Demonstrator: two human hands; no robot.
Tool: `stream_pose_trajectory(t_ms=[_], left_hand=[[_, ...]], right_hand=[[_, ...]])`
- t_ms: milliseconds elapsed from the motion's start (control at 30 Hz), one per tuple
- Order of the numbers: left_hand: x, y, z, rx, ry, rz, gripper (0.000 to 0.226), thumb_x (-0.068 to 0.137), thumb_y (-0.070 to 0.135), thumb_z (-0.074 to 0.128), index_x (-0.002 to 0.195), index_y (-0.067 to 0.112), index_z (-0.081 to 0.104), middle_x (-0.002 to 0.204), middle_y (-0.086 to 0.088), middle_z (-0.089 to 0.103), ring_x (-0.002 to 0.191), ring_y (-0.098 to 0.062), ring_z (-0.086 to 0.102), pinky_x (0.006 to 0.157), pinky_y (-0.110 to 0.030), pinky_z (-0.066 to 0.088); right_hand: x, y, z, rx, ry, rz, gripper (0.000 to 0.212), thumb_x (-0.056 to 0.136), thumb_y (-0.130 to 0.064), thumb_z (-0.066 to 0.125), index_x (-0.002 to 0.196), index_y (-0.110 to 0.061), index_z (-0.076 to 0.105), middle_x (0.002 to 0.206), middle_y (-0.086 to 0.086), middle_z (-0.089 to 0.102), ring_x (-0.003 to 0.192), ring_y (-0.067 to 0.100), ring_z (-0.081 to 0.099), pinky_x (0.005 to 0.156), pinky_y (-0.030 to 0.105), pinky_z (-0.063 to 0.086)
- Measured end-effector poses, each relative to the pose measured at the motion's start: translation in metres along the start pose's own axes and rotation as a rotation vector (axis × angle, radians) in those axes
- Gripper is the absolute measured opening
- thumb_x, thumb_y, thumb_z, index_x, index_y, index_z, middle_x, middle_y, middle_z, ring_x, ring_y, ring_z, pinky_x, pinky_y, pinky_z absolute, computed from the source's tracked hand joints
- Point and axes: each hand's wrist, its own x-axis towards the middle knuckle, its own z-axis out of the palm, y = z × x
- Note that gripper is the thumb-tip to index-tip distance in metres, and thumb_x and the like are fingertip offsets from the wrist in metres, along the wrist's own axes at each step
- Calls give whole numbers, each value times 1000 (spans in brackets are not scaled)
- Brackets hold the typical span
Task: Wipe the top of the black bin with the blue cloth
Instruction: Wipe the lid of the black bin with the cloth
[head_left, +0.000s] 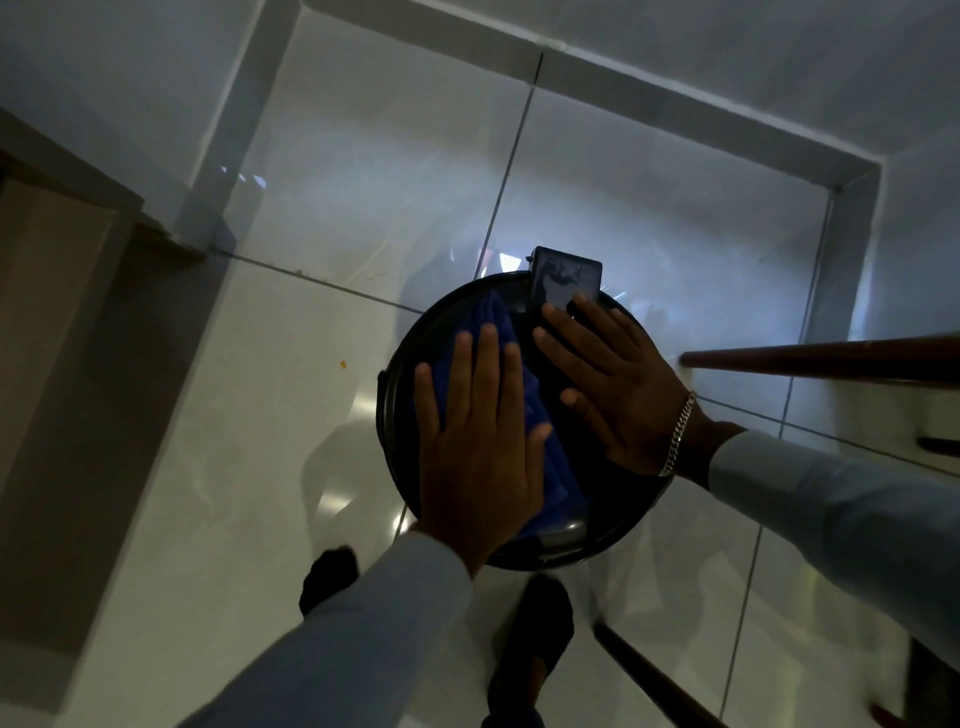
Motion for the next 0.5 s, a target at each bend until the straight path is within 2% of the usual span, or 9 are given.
stream_pose_trajectory(t_ms=[133, 267, 400, 500], left_hand=[[12, -7, 1, 34, -15, 6, 62, 95, 36, 30, 149, 11, 13, 159, -11, 16, 147, -29, 8, 115, -57, 16], [-8, -5, -1, 31, 2, -9, 56, 95, 28, 33, 147, 10, 22, 157, -10, 23, 146, -29, 16, 114, -54, 20], [-65, -3, 0, 45, -112, 74, 59, 92, 30, 34, 147, 11, 23, 156, -10, 28, 144, -30, 21, 111, -54, 21], [-67, -9, -1, -4, -144, 106, 60, 91, 28, 35, 147, 11, 24, 156, -9, 26, 144, -30, 22, 111, -54, 21]], right_hand=[[1, -6, 0, 14, 19, 60, 56, 98, -39, 26, 149, -22, 15, 159, 3, 16, 148, 27, 7, 119, 50, 14], [2, -6, -2, 6, -16, 28, 56, 97, -39, 27, 149, -23, 15, 160, 2, 17, 149, 27, 6, 119, 50, 14], [5, -10, -7, -12, -71, 28, 57, 96, -38, 29, 150, -24, 14, 160, 2, 16, 149, 27, 6, 118, 51, 18], [4, -11, -7, -31, -75, 46, 57, 97, -38, 27, 150, -24, 14, 160, 2, 15, 149, 27, 5, 119, 50, 15]])
